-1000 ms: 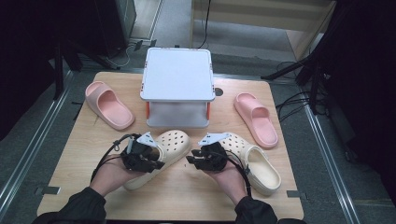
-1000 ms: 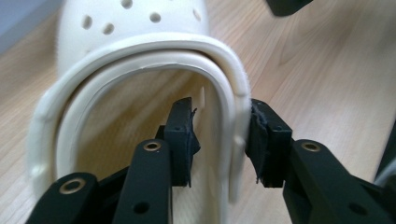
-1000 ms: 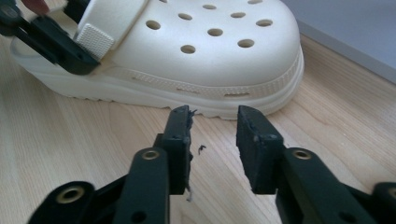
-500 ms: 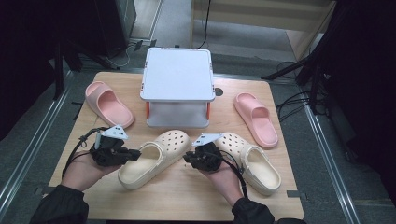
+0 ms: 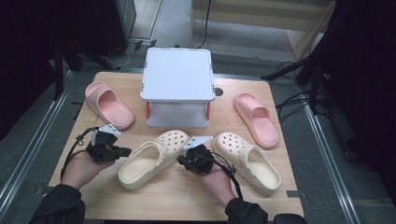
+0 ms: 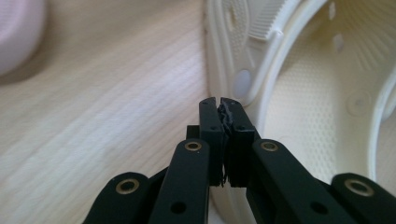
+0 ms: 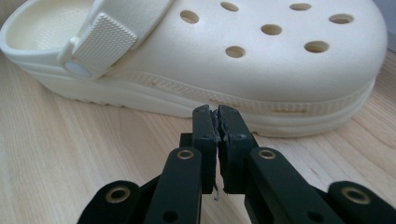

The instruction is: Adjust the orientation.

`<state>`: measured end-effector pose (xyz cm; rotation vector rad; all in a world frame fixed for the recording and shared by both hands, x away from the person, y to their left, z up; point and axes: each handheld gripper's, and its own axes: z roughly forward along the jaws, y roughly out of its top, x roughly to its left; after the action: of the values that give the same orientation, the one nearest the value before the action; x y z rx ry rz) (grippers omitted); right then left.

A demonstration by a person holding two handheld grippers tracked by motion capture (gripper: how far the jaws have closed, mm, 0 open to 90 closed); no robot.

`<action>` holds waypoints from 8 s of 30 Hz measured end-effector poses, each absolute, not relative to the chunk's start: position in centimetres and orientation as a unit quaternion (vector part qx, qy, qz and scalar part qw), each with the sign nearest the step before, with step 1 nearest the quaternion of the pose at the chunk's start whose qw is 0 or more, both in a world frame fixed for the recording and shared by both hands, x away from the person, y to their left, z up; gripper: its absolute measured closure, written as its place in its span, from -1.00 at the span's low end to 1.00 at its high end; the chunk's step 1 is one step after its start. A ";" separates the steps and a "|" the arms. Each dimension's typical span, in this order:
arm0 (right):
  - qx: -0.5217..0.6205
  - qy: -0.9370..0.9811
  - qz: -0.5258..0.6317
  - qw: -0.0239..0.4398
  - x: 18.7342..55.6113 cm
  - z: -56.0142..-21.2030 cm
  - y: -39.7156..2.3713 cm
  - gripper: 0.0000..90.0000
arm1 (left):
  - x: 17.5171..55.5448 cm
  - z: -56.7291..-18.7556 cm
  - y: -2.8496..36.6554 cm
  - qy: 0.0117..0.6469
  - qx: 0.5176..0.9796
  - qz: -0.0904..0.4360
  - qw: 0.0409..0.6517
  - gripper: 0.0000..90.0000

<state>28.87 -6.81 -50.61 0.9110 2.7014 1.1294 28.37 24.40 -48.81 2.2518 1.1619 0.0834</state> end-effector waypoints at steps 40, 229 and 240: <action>0.314 0.881 0.346 0.072 32.9 -50.8 -5.8 0.90 | 25.6 -49.7 20.3 0.393 0.865 -0.026 0.309 0.85; 0.414 0.851 0.305 0.104 33.0 -48.4 -19.8 0.82 | 30.6 -50.2 21.3 0.390 0.862 -0.016 0.325 0.44; 0.400 0.860 0.305 0.084 32.4 -48.6 -18.7 0.78 | 30.6 -50.3 21.4 0.392 0.861 -0.015 0.324 0.40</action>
<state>32.42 -18.66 -48.60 1.1925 2.5670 0.9104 30.65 21.36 -50.26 2.2570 1.0290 -0.0390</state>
